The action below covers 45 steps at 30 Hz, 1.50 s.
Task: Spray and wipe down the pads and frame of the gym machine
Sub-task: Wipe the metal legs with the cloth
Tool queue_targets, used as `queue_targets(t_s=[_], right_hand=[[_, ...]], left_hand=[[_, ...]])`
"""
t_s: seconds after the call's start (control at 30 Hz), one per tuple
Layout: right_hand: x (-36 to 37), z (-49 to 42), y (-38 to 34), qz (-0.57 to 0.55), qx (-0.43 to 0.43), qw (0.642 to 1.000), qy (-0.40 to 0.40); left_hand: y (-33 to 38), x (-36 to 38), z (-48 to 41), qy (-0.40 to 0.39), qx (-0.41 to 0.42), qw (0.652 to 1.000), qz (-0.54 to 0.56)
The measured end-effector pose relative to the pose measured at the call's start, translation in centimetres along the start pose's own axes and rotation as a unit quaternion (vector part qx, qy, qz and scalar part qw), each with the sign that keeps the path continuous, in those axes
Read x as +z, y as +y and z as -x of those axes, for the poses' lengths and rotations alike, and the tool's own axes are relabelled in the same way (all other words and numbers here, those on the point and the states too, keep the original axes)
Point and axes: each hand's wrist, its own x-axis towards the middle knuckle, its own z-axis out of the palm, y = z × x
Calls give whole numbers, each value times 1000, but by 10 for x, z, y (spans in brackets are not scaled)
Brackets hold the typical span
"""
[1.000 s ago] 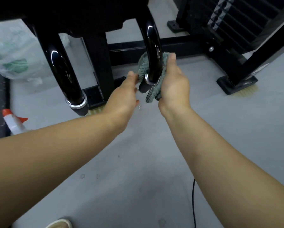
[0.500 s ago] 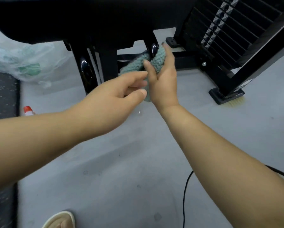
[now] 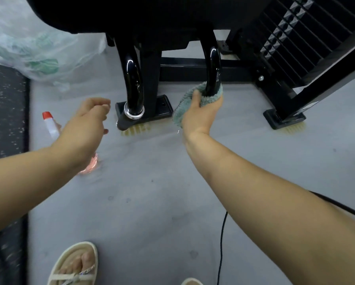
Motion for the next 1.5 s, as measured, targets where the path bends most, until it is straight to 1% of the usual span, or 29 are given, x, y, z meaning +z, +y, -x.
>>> queue_targets(t_s=[0.03,0.1,0.17,0.2,0.23,0.27,0.37,0.4,0.47,0.53,0.63,0.7,0.77,0.8,0.87,0.9,0.93,1.0,1.03,1.07,1.13,1.2,1.27,1.3,1.33,1.4,1.43,1.47,1.5], right_hand=[[-4,-5,0,3,-5,1000,-18],[-17,-19,1,49,-31,996,-64],[-24,-27,3,83,-16,990,-109],[-24,-26,3,80,1,989,-121],[-23,-24,7,70,22,990,-122],[-21,-19,11,54,44,992,-105],[-16,3,28,28,123,991,-34],[-13,13,29,29,145,988,-34],[-7,35,26,37,179,981,-59],[-2,57,14,9,181,978,-100],[15,89,-8,-51,158,961,-221],[25,104,-17,-59,141,943,-295],[25,112,-25,4,109,942,-318],[23,113,-29,63,77,942,-319],[18,106,-36,189,-15,929,-317],[17,101,-42,228,-65,920,-311],[17,94,-49,251,-111,914,-300],[26,79,-68,248,-162,910,-291],[31,72,-77,235,-177,912,-287],[37,67,-84,225,-195,913,-278],[48,64,-88,228,-212,915,-256],[58,69,-80,270,-184,913,-244],[60,72,-64,323,-160,903,-235],[56,71,-56,350,-163,892,-234],[48,70,-50,395,-193,868,-231],[33,65,-45,497,-323,779,-204],[26,61,-45,496,-384,755,-190],[22,58,-45,469,-417,757,-184],[20,58,-45,424,-414,781,-196]], left_hand=[[-3,6,-4,-31,-15,999,10],[-4,15,-6,-90,-36,995,25],[-5,17,-7,-114,-27,993,19],[-7,16,-11,-121,-15,992,-11],[-10,15,-14,-123,-17,992,-34],[-11,15,-16,-120,-28,991,-50],[-12,15,-13,-100,-50,994,-12],[-11,15,-9,-91,-52,994,11],[-12,15,-9,-87,-62,993,46],[-12,12,-8,-83,-64,992,71],[-10,5,-12,-82,-58,990,102],[-6,2,-13,-91,-55,987,123],[-1,0,-14,-93,-44,985,135],[1,0,-15,-92,-35,986,137],[5,0,-14,-99,-7,985,143],[9,0,-11,-104,11,985,138],[12,1,-9,-106,37,986,123],[19,3,-4,-106,108,983,100],[25,5,-1,-99,137,981,96],[29,8,-1,-73,164,980,90],[35,11,-1,15,219,972,80],[38,8,-2,77,271,958,62],[40,3,-1,107,354,929,5],[40,2,0,105,396,912,-28],[40,2,1,91,433,894,-66],[39,2,0,44,475,866,-147],[38,2,-2,22,484,856,-179],[35,3,-4,5,490,850,-194],[30,3,-4,-6,493,849,-188]])
